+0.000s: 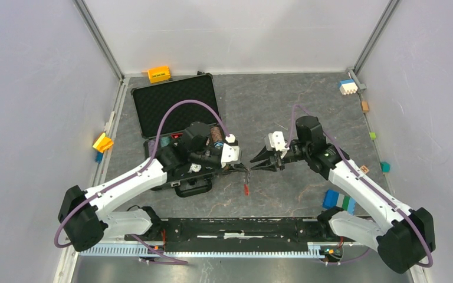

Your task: Put the keys on the keyring

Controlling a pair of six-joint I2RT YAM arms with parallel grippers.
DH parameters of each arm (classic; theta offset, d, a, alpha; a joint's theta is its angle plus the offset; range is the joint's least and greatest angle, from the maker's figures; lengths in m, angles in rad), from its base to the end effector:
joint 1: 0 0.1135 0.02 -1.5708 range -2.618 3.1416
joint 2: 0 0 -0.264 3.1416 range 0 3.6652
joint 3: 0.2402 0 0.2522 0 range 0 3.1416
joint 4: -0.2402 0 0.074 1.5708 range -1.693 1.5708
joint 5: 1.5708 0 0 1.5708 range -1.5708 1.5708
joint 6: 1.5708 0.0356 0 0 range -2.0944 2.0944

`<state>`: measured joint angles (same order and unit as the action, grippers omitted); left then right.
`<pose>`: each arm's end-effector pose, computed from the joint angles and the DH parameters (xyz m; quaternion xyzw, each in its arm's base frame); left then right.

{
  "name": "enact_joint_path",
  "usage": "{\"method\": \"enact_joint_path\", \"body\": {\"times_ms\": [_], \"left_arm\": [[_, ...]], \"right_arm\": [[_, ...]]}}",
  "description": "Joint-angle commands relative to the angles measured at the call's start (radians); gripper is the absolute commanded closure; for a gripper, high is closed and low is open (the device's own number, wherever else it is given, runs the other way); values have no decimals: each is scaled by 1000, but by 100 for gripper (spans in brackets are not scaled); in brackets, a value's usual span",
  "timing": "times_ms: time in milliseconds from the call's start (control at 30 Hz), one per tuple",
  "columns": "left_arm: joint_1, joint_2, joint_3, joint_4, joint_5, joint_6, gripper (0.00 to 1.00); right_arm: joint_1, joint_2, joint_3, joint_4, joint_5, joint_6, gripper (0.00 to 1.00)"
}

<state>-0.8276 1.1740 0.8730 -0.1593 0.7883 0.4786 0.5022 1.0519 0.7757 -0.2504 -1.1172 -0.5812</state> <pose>0.1563 -0.2074 0.2976 0.6376 0.5001 -0.4059 0.4227 0.1762 0.1333 0.2886 -0.6054 0.4935 0.4423 0.4407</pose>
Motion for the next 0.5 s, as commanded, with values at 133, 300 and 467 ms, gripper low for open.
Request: {"method": "enact_joint_path", "body": {"times_ms": [133, 300, 467], "left_arm": [[5, -8, -2, 88, 8, -13, 98], [5, -11, -16, 89, -1, 8, 98], [7, -23, -35, 89, -4, 31, 98]], "right_arm": [[5, 24, 34, -11, -35, -2, 68], [5, 15, 46, 16, 54, 39, 68], [4, -11, 72, -33, 115, 1, 68]]}}
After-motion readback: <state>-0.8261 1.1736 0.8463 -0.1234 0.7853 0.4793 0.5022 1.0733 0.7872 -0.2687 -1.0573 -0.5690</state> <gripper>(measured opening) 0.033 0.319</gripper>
